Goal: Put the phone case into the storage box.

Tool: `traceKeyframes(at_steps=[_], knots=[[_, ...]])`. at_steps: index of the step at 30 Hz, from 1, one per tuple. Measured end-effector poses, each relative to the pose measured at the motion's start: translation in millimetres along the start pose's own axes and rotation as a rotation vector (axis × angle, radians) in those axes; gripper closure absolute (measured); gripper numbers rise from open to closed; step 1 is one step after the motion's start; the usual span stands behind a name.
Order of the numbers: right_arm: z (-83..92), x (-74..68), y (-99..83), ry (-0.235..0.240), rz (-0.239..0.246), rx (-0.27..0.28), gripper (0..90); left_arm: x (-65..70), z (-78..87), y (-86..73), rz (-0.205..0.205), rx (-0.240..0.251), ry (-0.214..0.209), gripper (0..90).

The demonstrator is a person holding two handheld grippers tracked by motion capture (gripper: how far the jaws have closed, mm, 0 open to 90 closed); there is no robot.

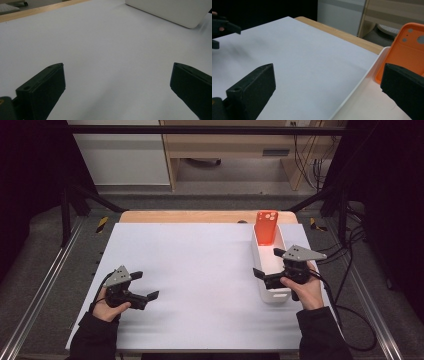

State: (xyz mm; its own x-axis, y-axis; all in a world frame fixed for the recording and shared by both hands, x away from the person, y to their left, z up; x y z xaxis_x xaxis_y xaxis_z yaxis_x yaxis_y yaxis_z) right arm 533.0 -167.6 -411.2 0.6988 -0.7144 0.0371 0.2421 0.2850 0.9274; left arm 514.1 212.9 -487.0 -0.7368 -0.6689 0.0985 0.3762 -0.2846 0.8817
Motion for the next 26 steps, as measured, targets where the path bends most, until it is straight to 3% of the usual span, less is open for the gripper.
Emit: traceKeyframes(at_steps=[4, 14, 26], knots=[[8.0, -2.8, -16.4, 0.030, 0.011, 0.002, 0.4, 0.9, 0.7, 0.9, 0.000, 0.006, -0.002, 0.0], [28.4, -1.6, -45.5, 0.047, 0.028, 0.018, 0.4, 2.8, 1.2, 2.4, -0.004, 0.017, -0.008, 0.0], [40.8, 3.7, -61.6, 0.052, 0.014, 0.038, 0.4, 4.8, 1.5, 3.7, -0.011, 0.025, -0.013, 0.0]])
Point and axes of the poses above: each handheld gripper's, and its own axes: z roughly backward along the jaws, y roughly out of its top, x roughly to its right, the point moved 9 cm from there along -z, roughly forward along the jaws, and after that the axes turned 2 degrees about z, right-handed, at the moved point
